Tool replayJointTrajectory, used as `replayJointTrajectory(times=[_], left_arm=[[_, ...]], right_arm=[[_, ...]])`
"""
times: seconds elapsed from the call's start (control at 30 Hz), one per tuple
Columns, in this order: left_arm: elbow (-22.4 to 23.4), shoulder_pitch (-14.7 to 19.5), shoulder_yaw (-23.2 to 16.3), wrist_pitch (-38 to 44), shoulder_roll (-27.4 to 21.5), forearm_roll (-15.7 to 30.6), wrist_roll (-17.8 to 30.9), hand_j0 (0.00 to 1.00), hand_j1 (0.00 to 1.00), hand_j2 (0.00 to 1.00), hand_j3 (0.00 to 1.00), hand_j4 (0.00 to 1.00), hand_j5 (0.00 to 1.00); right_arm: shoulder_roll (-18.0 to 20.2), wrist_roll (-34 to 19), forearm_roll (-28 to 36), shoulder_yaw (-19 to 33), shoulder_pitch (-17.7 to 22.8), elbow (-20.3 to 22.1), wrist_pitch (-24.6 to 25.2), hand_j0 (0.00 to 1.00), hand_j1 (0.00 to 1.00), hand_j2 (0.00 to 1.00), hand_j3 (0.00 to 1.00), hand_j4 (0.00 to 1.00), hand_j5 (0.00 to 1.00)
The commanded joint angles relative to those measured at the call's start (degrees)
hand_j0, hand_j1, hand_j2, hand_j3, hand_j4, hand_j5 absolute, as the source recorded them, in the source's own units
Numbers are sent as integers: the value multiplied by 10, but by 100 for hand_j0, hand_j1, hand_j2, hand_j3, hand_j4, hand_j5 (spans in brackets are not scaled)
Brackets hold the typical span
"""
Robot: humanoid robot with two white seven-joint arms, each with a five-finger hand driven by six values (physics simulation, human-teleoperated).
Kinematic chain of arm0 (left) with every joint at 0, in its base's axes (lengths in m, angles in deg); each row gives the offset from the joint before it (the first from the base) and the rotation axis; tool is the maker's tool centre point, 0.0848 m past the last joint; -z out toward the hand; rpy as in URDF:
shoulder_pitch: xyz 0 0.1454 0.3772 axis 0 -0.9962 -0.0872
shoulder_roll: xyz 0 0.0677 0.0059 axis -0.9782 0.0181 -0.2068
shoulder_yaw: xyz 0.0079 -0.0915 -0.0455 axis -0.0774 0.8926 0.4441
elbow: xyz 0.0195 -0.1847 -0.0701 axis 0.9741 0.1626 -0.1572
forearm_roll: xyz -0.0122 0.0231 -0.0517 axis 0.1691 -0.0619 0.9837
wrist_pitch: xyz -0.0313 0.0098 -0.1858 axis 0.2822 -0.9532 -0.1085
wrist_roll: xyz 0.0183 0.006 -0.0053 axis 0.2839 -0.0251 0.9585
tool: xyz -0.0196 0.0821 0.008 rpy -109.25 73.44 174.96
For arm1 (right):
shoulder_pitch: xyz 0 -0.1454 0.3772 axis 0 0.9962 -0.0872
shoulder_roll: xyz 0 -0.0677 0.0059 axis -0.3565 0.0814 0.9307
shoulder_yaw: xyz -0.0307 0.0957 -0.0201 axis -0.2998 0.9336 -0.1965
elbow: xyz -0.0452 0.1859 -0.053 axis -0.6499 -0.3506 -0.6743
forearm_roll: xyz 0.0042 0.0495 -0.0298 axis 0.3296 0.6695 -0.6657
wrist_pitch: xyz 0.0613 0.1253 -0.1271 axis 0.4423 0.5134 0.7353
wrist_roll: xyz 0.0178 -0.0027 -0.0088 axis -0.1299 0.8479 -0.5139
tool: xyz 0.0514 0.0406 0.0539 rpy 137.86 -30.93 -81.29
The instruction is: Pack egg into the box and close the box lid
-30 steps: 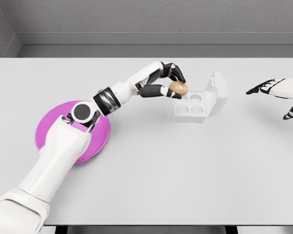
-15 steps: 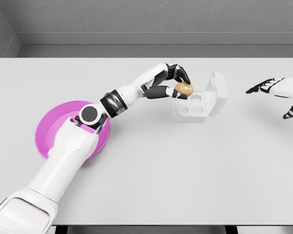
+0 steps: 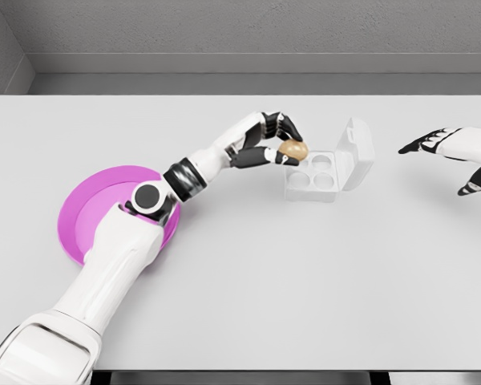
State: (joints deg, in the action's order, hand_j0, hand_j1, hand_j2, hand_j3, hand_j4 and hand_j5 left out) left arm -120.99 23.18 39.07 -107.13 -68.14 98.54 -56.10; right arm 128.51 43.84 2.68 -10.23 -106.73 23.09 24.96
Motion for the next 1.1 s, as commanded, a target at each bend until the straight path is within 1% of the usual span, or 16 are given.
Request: replayJointTrajectory(times=[0.0, 0.03, 0.17, 0.37, 0.57, 0.6, 0.87, 0.9, 1.07], left_arm=[[6, 0, 1, -2, 0, 2, 0, 37, 37, 37, 37, 37, 37], [6, 8, 0, -1, 0, 0, 0, 37, 37, 37, 37, 37, 37], [7, 15, -2, 2, 0, -6, 0, 37, 37, 37, 37, 37, 37], [23, 16, -6, 2, 0, -10, 0, 36, 36, 36, 36, 36, 36], [23, 21, -7, 4, 0, -16, 4, 36, 36, 36, 36, 36, 36], [23, 21, -6, 4, 0, -38, 4, 36, 36, 36, 36, 36, 36], [30, 26, -12, 36, 0, -39, 3, 37, 37, 37, 37, 37, 37], [31, 33, -15, 37, 0, -39, 3, 37, 37, 37, 37, 37, 37], [31, 37, -25, 53, 0, -39, 3, 37, 37, 37, 37, 37, 37]], right_arm=[[-5, 0, 3, -1, 0, -1, 1, 100, 100, 100, 100, 100, 100], [-5, 0, 3, 0, 0, -1, 1, 100, 100, 100, 100, 100, 100], [-6, 0, 3, 0, -1, -2, 1, 100, 100, 100, 100, 100, 100], [-7, 0, 3, 0, -1, -7, 1, 100, 100, 100, 100, 100, 100], [-7, 0, 3, 1, -1, -6, 1, 100, 100, 100, 100, 100, 100], [-7, 0, 3, 1, -1, -6, 1, 100, 100, 100, 100, 100, 100], [-7, 0, 2, 2, -1, -6, 1, 100, 100, 100, 100, 100, 100], [-7, 0, 3, 1, -1, -6, 1, 100, 100, 100, 100, 100, 100], [-7, 0, 2, 2, -2, -5, 1, 100, 100, 100, 100, 100, 100]])
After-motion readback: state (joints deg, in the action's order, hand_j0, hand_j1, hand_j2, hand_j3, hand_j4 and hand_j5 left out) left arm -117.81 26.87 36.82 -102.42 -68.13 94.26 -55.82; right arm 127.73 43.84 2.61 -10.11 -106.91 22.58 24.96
